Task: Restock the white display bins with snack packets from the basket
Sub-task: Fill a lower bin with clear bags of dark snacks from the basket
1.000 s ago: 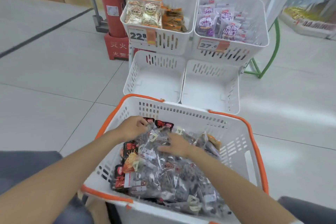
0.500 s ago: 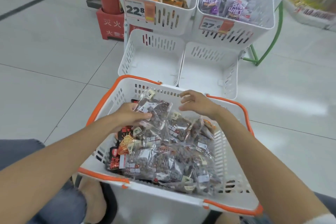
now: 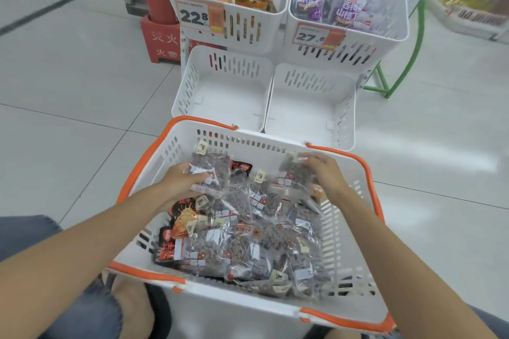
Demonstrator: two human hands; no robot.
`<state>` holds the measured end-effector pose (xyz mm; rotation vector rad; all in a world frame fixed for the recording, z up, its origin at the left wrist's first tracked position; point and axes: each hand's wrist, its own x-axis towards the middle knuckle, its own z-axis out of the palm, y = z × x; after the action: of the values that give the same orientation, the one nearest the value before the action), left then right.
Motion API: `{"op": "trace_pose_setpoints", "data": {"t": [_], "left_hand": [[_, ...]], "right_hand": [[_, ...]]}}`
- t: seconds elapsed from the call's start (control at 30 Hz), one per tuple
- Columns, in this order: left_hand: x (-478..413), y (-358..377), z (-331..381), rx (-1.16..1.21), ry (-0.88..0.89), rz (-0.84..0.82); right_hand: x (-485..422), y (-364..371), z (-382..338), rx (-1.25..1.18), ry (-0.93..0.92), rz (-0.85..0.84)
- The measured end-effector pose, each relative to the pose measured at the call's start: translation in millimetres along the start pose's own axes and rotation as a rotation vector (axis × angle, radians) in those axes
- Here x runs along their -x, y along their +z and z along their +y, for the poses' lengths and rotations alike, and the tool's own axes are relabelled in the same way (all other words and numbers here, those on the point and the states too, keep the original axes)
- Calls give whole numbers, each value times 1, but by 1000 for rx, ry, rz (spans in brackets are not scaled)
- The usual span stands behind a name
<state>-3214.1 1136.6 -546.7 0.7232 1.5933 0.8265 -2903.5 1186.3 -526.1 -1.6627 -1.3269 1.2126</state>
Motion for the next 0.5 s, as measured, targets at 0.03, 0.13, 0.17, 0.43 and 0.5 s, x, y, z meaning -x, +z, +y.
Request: {"op": "trace_pose_setpoints", "data": {"t": [0.03,0.13,0.17,0.43,0.5], "left_hand": [[1,2,2,59,-16,-12],[13,17,17,183,-60,-176],[17,23,21,205,-60,-229],[28,42,23,183,25,-249],[28,43,22,181,47,-231]], "right_hand": [[4,3,-12,-129,3,-77],[13,21,-34,-273,26,-275],[16,27,-37,-243,7,-305],[30,52,-51,-129,-62,-382],[31,54,-55,-14,-81,-349]]}}
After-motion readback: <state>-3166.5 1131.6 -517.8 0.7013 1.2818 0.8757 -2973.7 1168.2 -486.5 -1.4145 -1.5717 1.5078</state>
